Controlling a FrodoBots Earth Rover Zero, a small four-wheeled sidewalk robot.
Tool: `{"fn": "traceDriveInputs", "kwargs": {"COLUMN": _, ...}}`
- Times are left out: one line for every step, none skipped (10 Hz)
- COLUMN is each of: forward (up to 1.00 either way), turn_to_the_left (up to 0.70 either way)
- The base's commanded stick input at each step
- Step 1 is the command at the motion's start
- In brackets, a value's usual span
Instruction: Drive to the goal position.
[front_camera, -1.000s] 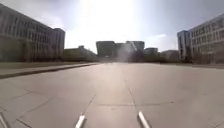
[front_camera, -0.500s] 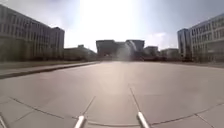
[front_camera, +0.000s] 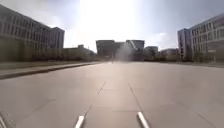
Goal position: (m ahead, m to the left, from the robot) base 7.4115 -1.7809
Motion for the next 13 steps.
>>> {"fn": "traceDriveInputs", "kwargs": {"forward": 1.00, "turn_to_the_left": 0.00}}
{"fn": "traceDriveInputs", "kwargs": {"forward": 1.00, "turn_to_the_left": 0.00}}
{"fn": "traceDriveInputs", "kwargs": {"forward": 1.00, "turn_to_the_left": 0.00}}
{"fn": "traceDriveInputs", "kwargs": {"forward": 1.00, "turn_to_the_left": 0.00}}
{"fn": "traceDriveInputs", "kwargs": {"forward": 1.00, "turn_to_the_left": 0.00}}
{"fn": "traceDriveInputs", "kwargs": {"forward": 1.00, "turn_to_the_left": 0.00}}
{"fn": "traceDriveInputs", "kwargs": {"forward": 1.00, "turn_to_the_left": 0.00}}
{"fn": "traceDriveInputs", "kwargs": {"forward": 1.00, "turn_to_the_left": 0.00}}
{"fn": "traceDriveInputs", "kwargs": {"forward": 1.00, "turn_to_the_left": 0.00}}
{"fn": "traceDriveInputs", "kwargs": {"forward": 1.00, "turn_to_the_left": 0.00}}
{"fn": "traceDriveInputs", "kwargs": {"forward": 1.00, "turn_to_the_left": 0.00}}
{"fn": "traceDriveInputs", "kwargs": {"forward": 1.00, "turn_to_the_left": 0.00}}
{"fn": "traceDriveInputs", "kwargs": {"forward": 1.00, "turn_to_the_left": 0.00}}
